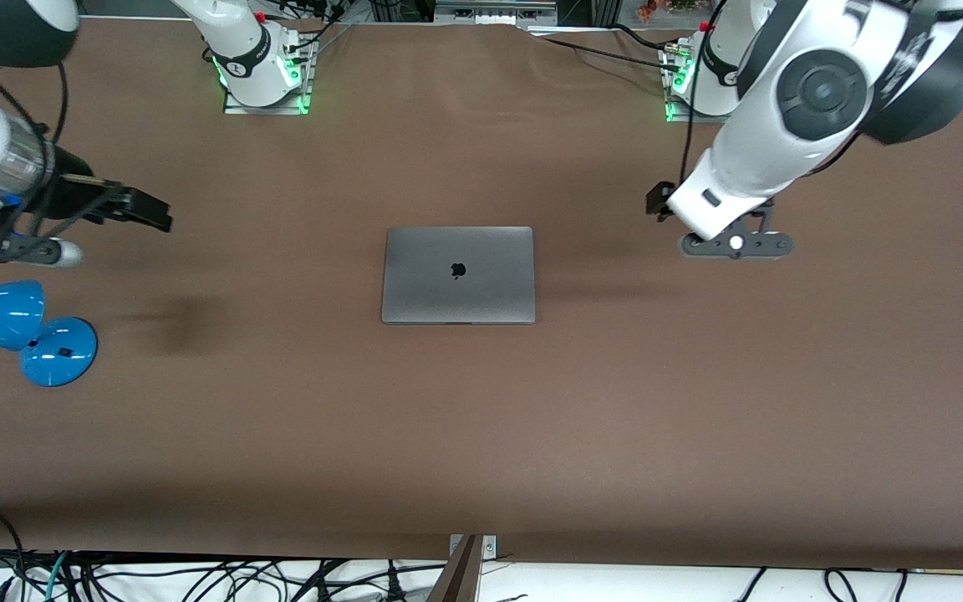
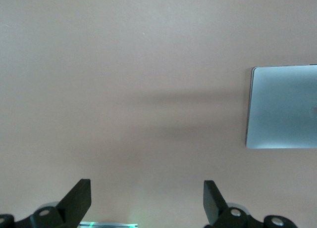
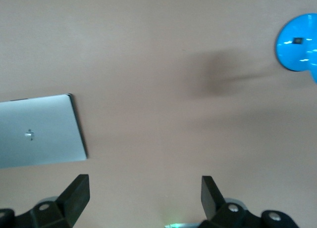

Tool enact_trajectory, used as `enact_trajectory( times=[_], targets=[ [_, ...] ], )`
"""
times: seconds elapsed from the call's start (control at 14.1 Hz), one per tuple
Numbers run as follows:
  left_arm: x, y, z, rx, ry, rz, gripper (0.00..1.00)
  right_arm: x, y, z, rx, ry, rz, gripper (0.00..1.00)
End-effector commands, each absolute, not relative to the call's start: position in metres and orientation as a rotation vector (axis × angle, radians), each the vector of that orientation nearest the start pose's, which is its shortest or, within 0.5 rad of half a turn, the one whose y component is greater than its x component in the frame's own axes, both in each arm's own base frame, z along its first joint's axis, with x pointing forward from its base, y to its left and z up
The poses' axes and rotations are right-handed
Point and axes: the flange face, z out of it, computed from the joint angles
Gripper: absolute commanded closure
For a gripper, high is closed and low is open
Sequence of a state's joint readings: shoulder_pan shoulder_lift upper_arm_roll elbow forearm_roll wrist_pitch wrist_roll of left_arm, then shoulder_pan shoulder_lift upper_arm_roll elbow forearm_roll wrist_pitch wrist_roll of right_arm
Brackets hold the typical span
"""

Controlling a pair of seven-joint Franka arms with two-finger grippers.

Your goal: Close laptop with both arms from behind

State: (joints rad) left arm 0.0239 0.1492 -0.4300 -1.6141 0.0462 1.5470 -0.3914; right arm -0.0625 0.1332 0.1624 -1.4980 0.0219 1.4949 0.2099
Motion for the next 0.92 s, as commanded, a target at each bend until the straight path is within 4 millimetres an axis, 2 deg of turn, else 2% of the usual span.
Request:
enact_trajectory(
  times=[0.0, 0.28, 0.43, 0.57, 0.71, 0.85],
  targets=[
    [0.530, -0.182, 0.550, -3.042, 0.107, 0.259, 0.00, 0.573, 0.019, 0.595, -3.120, 0.071, 0.214, 0.00],
    [0.536, -0.130, 0.565, -3.046, 0.185, 0.253, 0.00, 0.567, 0.004, 0.607, -3.189, 0.034, 0.181, 0.00],
    [0.536, -0.109, 0.571, -3.048, 0.207, 0.251, 0.00, 0.566, -0.006, 0.603, -3.184, 0.012, 0.197, 0.00],
    [0.532, -0.092, 0.584, -3.094, 0.228, 0.228, 0.00, 0.566, -0.005, 0.603, -3.172, 0.008, 0.199, 0.00],
    [0.527, -0.086, 0.594, -3.111, 0.246, 0.193, 0.00, 0.566, 0.000, 0.602, -3.135, 0.012, 0.204, 0.00],
    [0.520, -0.086, 0.591, -3.117, 0.259, 0.151, 0.00, 0.566, 0.003, 0.602, -3.108, -0.002, 0.205, 0.00]
  ],
)
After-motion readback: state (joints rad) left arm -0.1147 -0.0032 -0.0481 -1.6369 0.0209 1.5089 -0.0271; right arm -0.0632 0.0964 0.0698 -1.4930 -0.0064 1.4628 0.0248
